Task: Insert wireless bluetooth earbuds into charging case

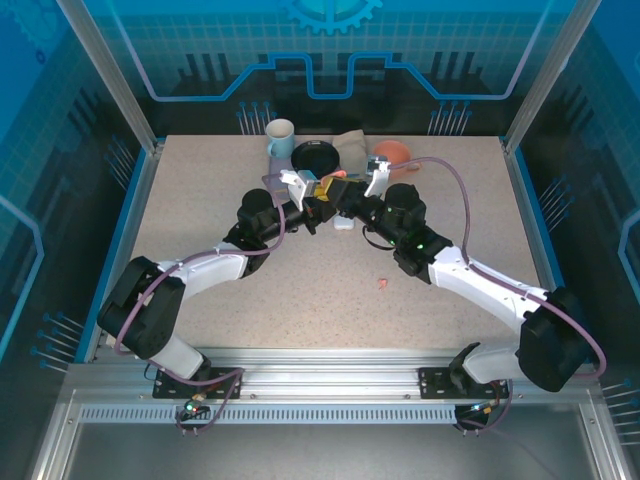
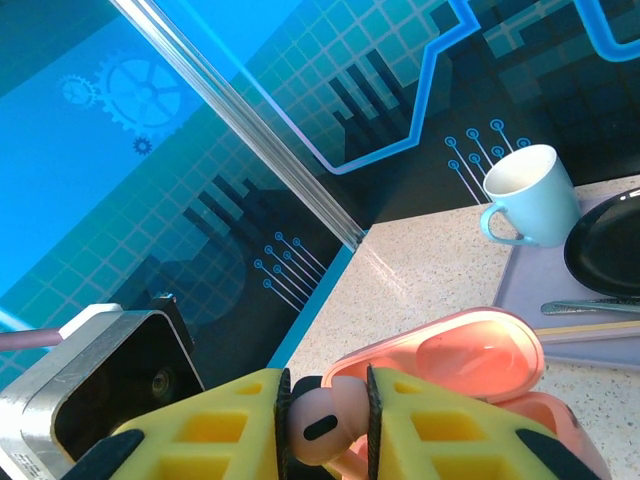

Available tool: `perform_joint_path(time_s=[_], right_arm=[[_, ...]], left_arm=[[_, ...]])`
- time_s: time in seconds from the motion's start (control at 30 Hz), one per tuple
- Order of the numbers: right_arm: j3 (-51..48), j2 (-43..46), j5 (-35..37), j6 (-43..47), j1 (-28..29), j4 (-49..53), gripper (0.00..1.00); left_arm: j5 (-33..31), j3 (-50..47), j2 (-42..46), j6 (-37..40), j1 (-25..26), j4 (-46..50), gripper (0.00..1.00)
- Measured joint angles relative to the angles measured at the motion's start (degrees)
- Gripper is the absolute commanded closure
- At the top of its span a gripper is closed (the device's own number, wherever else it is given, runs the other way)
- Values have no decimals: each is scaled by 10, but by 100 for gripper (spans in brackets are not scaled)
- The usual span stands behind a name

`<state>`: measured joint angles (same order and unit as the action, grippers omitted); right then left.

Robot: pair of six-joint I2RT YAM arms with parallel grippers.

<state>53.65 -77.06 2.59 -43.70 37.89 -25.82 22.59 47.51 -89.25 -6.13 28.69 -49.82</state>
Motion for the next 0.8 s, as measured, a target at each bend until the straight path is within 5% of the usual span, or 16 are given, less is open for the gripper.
perform_joint_path(time_s=[0.8], right_arm=[[-16, 1, 0, -2, 4, -12, 79]], left_arm=[[0, 0, 0, 0, 2, 20, 100]])
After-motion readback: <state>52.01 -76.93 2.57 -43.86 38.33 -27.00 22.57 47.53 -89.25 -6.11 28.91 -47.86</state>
